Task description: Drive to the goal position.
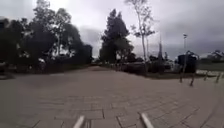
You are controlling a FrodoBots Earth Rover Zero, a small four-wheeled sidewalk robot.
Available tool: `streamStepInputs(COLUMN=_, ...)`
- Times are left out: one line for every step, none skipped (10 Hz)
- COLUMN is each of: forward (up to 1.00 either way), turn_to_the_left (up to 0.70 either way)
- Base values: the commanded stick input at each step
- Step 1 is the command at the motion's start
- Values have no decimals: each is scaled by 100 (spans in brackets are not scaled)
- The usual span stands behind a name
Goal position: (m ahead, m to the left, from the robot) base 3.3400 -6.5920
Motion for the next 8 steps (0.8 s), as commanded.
streamStepInputs(forward=100, turn_to_the_left=1)
streamStepInputs(forward=100, turn_to_the_left=1)
streamStepInputs(forward=100, turn_to_the_left=1)
streamStepInputs(forward=100, turn_to_the_left=1)
streamStepInputs(forward=100, turn_to_the_left=1)
streamStepInputs(forward=100, turn_to_the_left=1)
streamStepInputs(forward=100, turn_to_the_left=1)
streamStepInputs(forward=100, turn_to_the_left=1)
